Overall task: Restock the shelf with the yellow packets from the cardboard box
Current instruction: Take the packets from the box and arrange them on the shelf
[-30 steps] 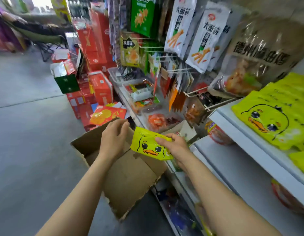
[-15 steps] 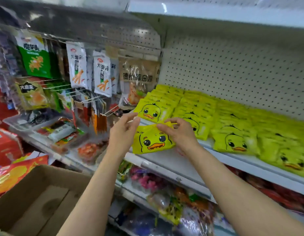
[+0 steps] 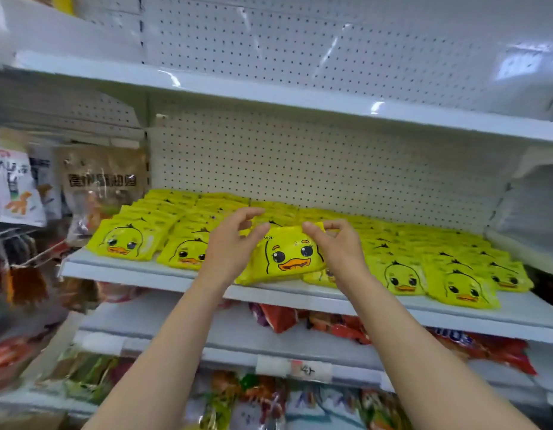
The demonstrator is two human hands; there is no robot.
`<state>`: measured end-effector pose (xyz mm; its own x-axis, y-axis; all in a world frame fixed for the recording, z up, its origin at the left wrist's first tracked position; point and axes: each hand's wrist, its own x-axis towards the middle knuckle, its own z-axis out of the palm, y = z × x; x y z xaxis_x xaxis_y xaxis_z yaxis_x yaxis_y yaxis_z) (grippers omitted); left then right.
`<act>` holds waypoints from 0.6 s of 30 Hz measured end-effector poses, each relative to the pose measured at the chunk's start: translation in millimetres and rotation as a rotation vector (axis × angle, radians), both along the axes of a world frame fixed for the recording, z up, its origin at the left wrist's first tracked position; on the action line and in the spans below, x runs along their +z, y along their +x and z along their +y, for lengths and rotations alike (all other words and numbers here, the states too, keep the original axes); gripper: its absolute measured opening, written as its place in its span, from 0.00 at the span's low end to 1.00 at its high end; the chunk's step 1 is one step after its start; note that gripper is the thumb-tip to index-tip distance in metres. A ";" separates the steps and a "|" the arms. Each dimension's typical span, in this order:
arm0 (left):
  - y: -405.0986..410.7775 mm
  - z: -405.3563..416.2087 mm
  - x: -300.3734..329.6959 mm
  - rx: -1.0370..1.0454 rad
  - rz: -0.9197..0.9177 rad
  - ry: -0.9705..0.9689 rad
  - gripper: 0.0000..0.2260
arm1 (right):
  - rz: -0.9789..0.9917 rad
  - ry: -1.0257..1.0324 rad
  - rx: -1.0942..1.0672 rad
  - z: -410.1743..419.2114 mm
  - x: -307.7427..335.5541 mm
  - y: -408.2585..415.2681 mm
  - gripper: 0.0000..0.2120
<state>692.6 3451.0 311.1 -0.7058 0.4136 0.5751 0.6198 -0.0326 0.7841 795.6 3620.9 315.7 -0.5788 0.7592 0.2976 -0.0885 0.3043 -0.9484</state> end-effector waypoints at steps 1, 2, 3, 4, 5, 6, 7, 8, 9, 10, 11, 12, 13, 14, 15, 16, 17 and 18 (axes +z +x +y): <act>12.7 20.5 2.1 -0.030 0.012 -0.009 0.12 | 0.019 -0.003 -0.027 17.1 2.1 14.8 0.20; 25.1 40.4 2.7 -0.053 0.028 -0.020 0.12 | 0.040 -0.010 -0.050 33.2 3.6 29.2 0.19; 37.8 61.3 2.2 -0.069 0.040 -0.030 0.13 | 0.057 -0.014 -0.070 49.9 3.9 43.8 0.18; 50.1 81.5 1.6 -0.081 0.050 -0.039 0.13 | 0.078 -0.019 -0.086 66.0 4.3 59.2 0.18; 62.6 102.1 1.3 -0.094 0.053 -0.046 0.13 | 0.096 -0.016 -0.104 83.6 3.5 73.9 0.18; 75.2 122.9 1.5 -0.111 0.049 -0.049 0.13 | 0.109 -0.012 -0.126 101.5 3.3 88.6 0.18; 87.4 144.3 1.7 -0.130 0.038 -0.049 0.13 | 0.118 -0.009 -0.141 120.0 3.4 103.7 0.17; 100.6 165.8 2.0 -0.149 0.029 -0.047 0.13 | 0.135 -0.015 -0.150 139.0 3.8 119.2 0.16; 114.0 187.1 2.0 -0.166 0.024 -0.045 0.13 | 0.152 -0.024 -0.156 158.0 3.8 134.7 0.15; 127.6 207.3 2.3 -0.180 0.027 -0.042 0.12 | 0.165 -0.036 -0.165 175.6 4.4 149.9 0.14; 141.3 227.5 2.6 -0.188 0.034 -0.038 0.12 | 0.165 -0.037 -0.178 194.1 4.6 164.5 0.14; 155.1 246.8 3.0 -0.194 0.042 -0.035 0.11 | 0.168 -0.039 -0.190 211.1 5.1 179.3 0.14; 169.0 265.4 3.7 -0.203 0.043 -0.029 0.11 | 0.176 -0.041 -0.197 228.5 5.7 194.1 0.14; 181.7 282.8 4.5 -0.214 0.036 -0.020 0.10 | 0.185 -0.045 -0.201 244.6 7.5 208.4 0.14; 193.4 298.9 4.8 -0.222 0.024 -0.008 0.10 | 0.186 -0.045 -0.207 260.3 9.0 221.7 0.14; 204.3 314.5 4.6 -0.224 0.009 0.004 0.10 | 0.184 -0.048 -0.216 275.1 10.8 235.1 0.14; 215.1 329.4 4.0 -0.225 -0.006 0.015 0.10 | 0.182 -0.048 -0.224 289.8 12.2 247.7 0.14; 224.7 343.2 2.8 -0.232 -0.016 0.025 0.09 | 0.188 -0.051 -0.232 303.8 13.2 258.9 0.13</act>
<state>917.3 3794.2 313.9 -0.6028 0.5516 0.5766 0.5805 -0.1927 0.7911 1054.5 3924.6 328.9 -0.3266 0.8815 0.3410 -0.1974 0.2893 -0.9367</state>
